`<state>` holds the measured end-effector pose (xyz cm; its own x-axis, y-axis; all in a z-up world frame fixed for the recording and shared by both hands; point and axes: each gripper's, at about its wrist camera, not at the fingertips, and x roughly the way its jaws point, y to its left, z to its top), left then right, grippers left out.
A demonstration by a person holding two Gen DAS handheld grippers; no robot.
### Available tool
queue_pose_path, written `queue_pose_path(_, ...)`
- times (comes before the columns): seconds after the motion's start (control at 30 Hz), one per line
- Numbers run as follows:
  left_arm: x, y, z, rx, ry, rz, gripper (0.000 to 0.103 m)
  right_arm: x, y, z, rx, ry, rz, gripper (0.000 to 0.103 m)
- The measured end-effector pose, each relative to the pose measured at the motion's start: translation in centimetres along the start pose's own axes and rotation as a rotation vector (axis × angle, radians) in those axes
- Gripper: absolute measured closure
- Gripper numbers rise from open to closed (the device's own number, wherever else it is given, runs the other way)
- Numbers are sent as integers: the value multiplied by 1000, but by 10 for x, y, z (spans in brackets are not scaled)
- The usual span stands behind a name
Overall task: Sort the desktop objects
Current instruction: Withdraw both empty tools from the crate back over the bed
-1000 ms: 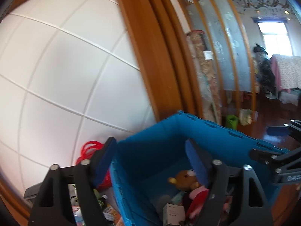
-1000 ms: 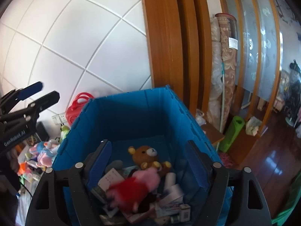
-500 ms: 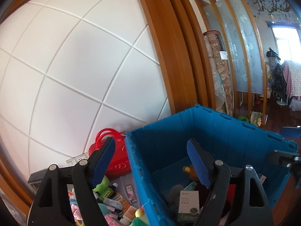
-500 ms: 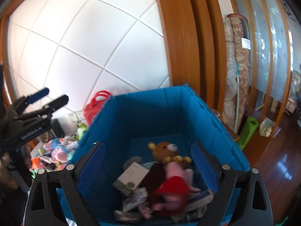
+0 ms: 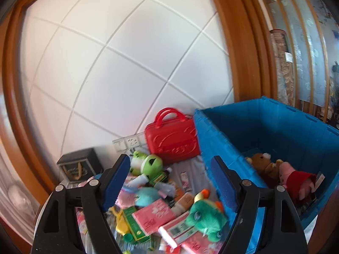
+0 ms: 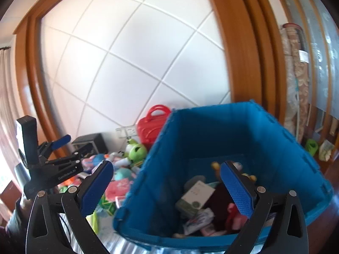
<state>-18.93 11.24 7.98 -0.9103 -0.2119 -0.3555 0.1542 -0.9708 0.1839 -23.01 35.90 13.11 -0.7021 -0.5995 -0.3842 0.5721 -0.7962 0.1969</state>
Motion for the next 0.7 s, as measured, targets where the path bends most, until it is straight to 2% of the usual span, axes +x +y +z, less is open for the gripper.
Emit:
queue_pose_path(0.23,-11,67,-37,-37,42,113,25,18,71,-6,-63,15,97,0)
queue_pose_path(0.37,-12,111,-55,-42,63,178,25,45,105,-12,-11,63,169,0)
queue_pose_path(0.5,-9,174,-88,-72,97,260,25,80,137,-29,64,149,137,0)
queue_pose_path(0.6,-5,221,-116,-101,137,296,25,109,158,-53,127,263,110,0)
queue_pose_path(0.67,-4,246,-134,-111,160,319,25,122,173,-70,118,280,113,0)
queue_pose_path(0.7,-3,261,-145,-113,171,329,25,127,183,-77,72,274,89,0)
